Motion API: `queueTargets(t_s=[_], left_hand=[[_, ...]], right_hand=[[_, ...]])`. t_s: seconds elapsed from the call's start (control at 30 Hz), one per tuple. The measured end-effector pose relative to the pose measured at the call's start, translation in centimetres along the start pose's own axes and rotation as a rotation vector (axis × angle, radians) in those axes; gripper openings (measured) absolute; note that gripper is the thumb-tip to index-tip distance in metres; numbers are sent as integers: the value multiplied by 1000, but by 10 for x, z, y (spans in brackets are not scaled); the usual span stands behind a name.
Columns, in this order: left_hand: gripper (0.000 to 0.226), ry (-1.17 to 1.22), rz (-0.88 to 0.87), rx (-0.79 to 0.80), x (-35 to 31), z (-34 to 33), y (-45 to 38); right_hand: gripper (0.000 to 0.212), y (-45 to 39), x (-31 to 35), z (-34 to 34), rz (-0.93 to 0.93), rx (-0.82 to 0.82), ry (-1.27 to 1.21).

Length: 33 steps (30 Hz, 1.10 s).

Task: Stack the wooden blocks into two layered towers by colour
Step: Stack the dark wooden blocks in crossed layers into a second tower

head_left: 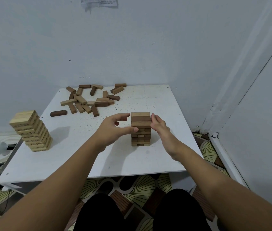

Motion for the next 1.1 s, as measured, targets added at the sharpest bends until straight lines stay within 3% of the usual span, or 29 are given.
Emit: queueTargets(t_s=[0.17, 0.7, 0.83, 0.97, 1.1], left_hand=[[73, 11, 7, 7, -2, 0, -2], [76, 34, 14, 22, 0, 4, 0], [77, 83, 58, 47, 0, 25, 2], [94, 133, 133, 271, -3, 48, 9], [77, 9, 107, 169, -5, 55, 9]], right_hand=[[55, 2, 4, 2, 5, -17, -1], [50, 3, 12, 5, 29, -65, -14], [44, -4, 28, 7, 140, -248, 91], [42, -18, 56, 1, 222, -317, 292], [43, -30, 63, -3, 169, -271, 380]])
Point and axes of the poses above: each hand's wrist, its own y-axis away from the middle knuckle, its own z-axis out of the back of the hand, x = y × z, the point moved 2 cm from there along -y, towards the middle knuckle, and after that the axes turned 1 degree about -y, right-handed, at the moved point
